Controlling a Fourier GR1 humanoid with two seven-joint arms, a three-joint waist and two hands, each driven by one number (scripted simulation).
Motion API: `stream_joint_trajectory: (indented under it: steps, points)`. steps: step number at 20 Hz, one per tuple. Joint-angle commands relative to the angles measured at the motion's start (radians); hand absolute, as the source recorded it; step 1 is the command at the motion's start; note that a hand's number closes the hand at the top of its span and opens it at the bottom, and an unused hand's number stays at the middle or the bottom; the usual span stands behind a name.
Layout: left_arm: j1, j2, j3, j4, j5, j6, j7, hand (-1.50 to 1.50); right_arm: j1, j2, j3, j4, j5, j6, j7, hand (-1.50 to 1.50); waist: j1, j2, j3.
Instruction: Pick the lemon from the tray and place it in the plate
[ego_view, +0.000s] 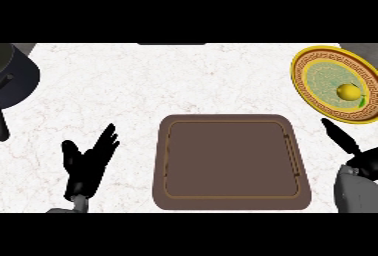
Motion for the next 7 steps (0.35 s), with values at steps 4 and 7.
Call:
stream_joint_trajectory:
  steps: [4, 7]
  points:
    - [0.007, 0.000, 0.064, 0.043, 0.002, -0.081, -0.040, 0.00, 0.070, 0.050, 0.118, -0.096, 0.090, -0.068, 0.135, -1.50, 0.003, 0.001, -0.001]
    - [-0.020, -0.013, 0.049, 0.008, -0.024, -0.062, 0.026, 0.00, 0.120, 0.090, 0.154, -0.145, 0.152, -0.107, 0.175, -1.50, 0.001, 0.001, -0.001]
